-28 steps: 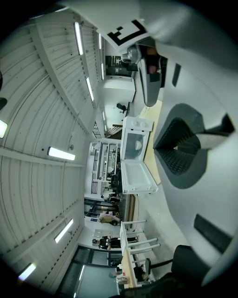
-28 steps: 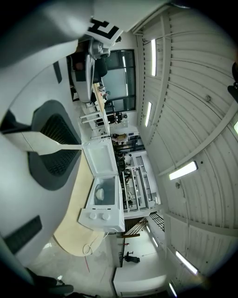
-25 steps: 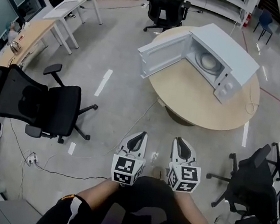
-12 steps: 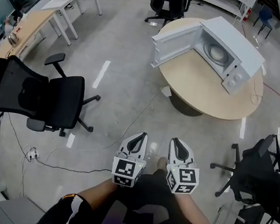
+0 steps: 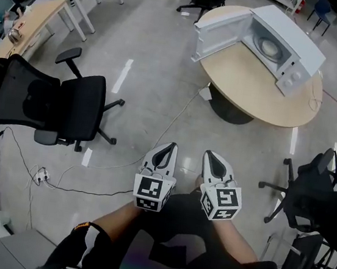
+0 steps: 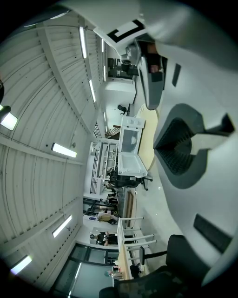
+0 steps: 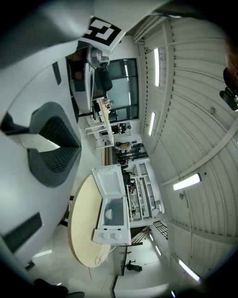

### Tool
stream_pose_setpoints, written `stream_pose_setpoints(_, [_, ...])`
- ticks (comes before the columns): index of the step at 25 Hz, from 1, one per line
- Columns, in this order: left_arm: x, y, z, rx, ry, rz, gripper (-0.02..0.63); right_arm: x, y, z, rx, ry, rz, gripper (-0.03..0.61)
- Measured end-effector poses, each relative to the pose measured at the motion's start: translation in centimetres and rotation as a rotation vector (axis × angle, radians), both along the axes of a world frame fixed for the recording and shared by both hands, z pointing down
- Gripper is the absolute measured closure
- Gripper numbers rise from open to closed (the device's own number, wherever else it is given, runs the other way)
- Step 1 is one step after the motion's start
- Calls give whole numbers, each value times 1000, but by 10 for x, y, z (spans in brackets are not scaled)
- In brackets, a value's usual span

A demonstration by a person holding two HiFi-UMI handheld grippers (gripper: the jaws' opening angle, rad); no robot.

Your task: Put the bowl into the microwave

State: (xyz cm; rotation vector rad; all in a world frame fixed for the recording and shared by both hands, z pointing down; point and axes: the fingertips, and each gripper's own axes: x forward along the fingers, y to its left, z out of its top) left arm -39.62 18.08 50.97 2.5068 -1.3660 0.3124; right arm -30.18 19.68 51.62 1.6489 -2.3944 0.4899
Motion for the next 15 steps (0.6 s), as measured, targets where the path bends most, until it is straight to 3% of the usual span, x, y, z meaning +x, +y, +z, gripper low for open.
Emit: stream_pose_setpoints(15, [-24,5,-4,19,7,-16,568,-20,1,-5,14,9,-10,565])
